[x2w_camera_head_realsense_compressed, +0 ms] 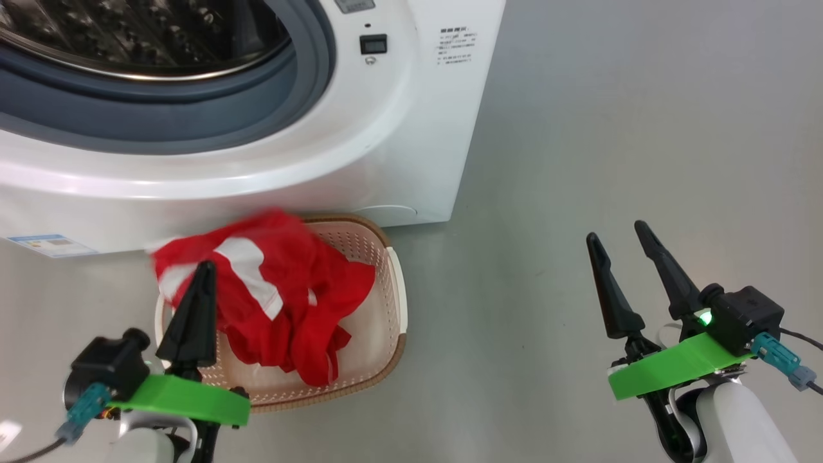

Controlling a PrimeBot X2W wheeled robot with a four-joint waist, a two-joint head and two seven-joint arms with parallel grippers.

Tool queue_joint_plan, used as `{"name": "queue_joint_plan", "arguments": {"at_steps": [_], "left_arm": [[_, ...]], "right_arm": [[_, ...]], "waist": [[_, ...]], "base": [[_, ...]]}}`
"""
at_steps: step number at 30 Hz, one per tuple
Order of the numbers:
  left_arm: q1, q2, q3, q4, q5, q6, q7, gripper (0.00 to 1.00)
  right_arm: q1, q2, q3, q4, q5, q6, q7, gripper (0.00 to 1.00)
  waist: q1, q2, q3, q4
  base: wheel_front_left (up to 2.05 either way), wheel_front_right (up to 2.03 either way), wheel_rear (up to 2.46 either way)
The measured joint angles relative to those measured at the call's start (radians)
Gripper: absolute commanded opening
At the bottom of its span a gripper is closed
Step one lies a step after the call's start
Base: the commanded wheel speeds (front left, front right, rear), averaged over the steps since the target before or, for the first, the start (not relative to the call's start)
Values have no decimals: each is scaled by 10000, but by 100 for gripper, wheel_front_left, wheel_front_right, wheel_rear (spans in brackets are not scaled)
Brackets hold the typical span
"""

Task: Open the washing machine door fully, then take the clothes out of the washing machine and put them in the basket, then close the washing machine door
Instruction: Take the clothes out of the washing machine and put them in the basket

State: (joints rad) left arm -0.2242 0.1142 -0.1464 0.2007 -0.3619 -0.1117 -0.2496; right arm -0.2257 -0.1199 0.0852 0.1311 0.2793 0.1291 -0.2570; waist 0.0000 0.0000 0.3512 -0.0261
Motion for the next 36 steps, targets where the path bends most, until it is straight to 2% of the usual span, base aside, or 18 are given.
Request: {"name": "queue_joint_plan", "arguments": {"at_steps": [8,15,27,36], "left_arm": [[-1307,-111,-222,2466,247,-159,-27,0],[-2186,-119,-895,4138,230,-159,-29,0],[-3952,228,-1459,7194,153,-161,-27,0],[-5066,447,-1772,8736,12,-161,-29,0]], "right_arm": [[-223,65,-2,-36,0,0,0,100],[-507,232,44,-153,-4,0,0,100],[-916,378,368,-207,-67,0,0,100],[-1329,491,650,-249,-265,0,0,100]], "waist": [[0,0,501,-194],[0,0,1053,-426],[0,0,2108,-816],[0,0,2777,-1115]], "base": [[0,0,0],[0,0,0],[0,0,0],[0,0,0]]}}
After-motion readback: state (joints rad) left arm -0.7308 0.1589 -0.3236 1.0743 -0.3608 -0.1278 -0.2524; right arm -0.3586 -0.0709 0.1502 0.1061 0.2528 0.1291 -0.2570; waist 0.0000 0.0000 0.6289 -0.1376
